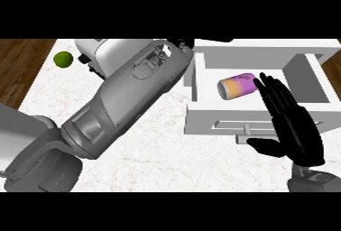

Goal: Pick up the can, place it into the drawer and close the drawer

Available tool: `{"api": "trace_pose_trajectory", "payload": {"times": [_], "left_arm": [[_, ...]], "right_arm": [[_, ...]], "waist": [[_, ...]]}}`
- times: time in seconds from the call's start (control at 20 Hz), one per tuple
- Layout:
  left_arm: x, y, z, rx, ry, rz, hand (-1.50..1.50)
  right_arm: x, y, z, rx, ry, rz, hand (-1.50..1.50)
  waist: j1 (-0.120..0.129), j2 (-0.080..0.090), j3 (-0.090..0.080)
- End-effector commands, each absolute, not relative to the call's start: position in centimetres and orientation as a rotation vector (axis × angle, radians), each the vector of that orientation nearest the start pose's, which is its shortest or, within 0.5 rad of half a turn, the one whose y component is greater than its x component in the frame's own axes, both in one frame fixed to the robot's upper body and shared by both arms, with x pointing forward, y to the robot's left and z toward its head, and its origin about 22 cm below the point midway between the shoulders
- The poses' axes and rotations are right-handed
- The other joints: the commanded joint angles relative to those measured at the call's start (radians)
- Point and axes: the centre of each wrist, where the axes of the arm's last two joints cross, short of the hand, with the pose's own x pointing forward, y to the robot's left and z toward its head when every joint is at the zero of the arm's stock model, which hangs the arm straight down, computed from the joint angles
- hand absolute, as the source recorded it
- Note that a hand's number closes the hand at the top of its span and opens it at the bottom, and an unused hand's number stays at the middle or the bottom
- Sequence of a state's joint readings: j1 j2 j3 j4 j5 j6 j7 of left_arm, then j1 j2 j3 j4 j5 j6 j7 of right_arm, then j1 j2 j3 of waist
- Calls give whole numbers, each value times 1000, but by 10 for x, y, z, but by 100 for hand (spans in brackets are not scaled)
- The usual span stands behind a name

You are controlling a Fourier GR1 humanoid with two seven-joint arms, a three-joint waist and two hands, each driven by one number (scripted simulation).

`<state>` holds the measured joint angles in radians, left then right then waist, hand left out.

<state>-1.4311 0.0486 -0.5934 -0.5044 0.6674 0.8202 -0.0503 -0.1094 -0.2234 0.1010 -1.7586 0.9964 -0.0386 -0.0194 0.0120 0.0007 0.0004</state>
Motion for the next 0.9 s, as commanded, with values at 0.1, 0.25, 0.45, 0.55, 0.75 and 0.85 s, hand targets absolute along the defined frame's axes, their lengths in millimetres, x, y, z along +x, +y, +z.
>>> {"api": "trace_pose_trajectory", "payload": {"times": [0.1,0.25,0.45,0.55,0.75,0.85], "left_arm": [[431,33,217,228,-1798,-30,-150],[420,34,204,240,-1781,-49,-150],[424,53,216,256,-1790,-28,-150],[421,60,237,238,-1797,-29,-150],[412,74,214,230,-1761,-45,-150],[410,77,219,234,-1742,-50,-150]], "right_arm": [[281,-232,30,-1043,-1678,944,-150],[295,-227,19,-1055,-1660,929,-150],[315,-232,5,-1083,-1652,944,-150],[322,-234,0,-1119,-1637,931,-150],[337,-240,-3,-1179,-1610,951,-150],[346,-245,-3,-1214,-1595,973,-150]], "waist": [[21,-5,0],[24,-7,0],[25,-1,1],[38,-3,1],[55,-2,0],[53,-2,1]]}}
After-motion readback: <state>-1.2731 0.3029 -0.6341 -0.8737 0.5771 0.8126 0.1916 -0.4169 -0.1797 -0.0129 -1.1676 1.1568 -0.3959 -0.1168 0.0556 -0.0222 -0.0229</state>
